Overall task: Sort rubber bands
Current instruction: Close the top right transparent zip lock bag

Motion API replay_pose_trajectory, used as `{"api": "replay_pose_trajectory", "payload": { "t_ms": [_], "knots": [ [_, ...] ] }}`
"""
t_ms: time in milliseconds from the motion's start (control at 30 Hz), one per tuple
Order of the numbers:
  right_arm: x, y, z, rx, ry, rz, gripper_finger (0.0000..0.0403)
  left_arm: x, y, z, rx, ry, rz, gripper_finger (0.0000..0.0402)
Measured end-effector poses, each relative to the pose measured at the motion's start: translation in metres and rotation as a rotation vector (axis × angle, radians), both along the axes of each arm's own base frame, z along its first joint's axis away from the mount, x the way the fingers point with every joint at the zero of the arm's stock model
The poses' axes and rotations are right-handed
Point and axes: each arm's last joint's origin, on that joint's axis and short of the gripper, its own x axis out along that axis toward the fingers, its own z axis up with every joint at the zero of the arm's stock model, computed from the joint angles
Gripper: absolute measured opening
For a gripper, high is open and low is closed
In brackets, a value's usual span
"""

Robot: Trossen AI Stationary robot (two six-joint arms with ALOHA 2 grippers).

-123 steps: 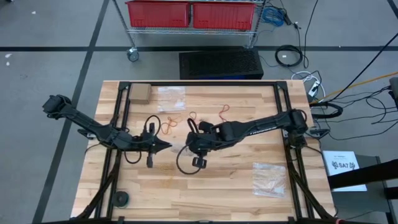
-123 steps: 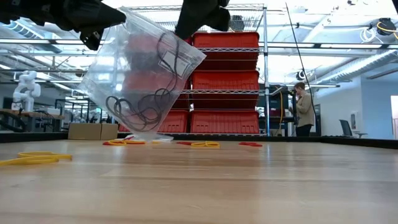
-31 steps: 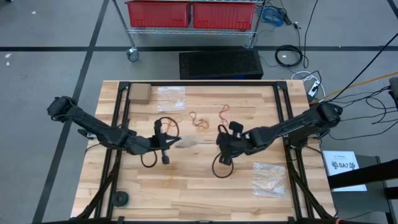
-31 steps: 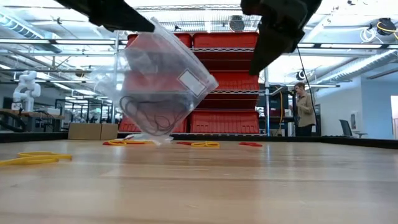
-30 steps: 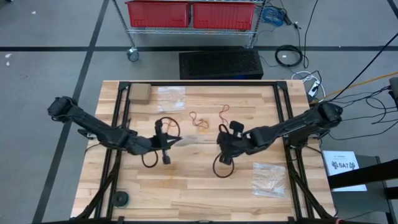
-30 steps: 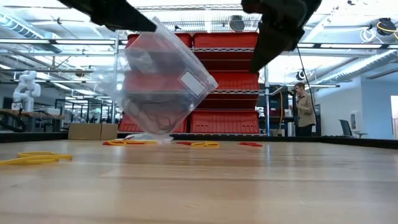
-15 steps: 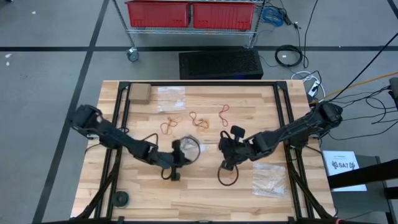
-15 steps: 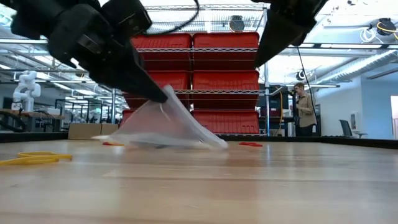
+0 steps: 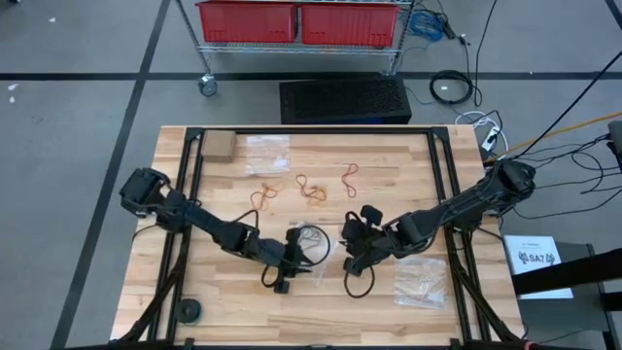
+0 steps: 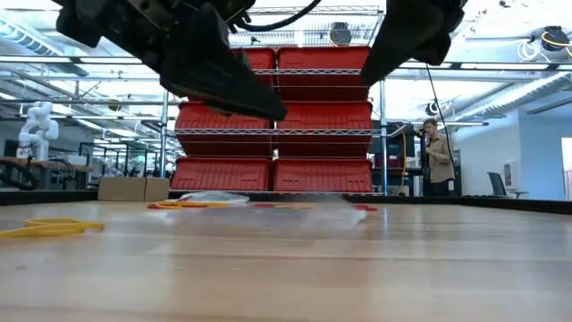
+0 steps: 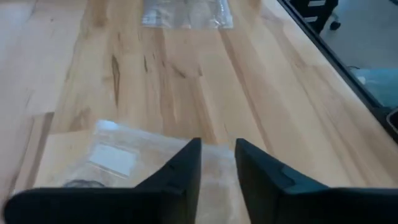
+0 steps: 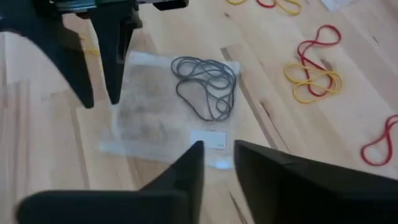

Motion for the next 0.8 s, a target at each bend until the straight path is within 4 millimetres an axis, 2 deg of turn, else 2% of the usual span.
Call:
{"api": "replay_pose_trajectory", "payload": {
  "t_ms": [167, 267, 367, 500, 600, 800],
  "knots": [
    [0.007, 0.004, -0.014, 0.025, 0.041, -0.002, 0.0161, 0.0, 0.006, -0.001, 0.014, 0.039, 0.012, 0.0137],
    [0.014, 0.005, -0.032, 0.016, 0.09, -0.025, 0.0175, -0.006, 0.016, -0.001, 0.088, 0.103, 0.105, 0.0127],
    [0.022, 0.006, -0.058, -0.007, 0.161, -0.049, 0.0151, -0.012, 0.029, 0.0, 0.166, 0.161, 0.225, 0.0091],
    [0.031, 0.004, -0.09, 0.004, 0.258, -0.056, 0.0068, -0.02, 0.045, 0.001, 0.153, 0.184, 0.294, 0.0015],
    [0.035, 0.001, -0.101, 0.02, 0.294, -0.073, 0.0012, -0.03, 0.054, 0.0, 0.121, 0.169, 0.324, 0.0009],
    [0.043, -0.01, -0.103, 0.109, 0.305, -0.045, 0.0006, -0.049, 0.067, -0.01, -0.003, 0.113, 0.32, 0.0004]
  ]
}}
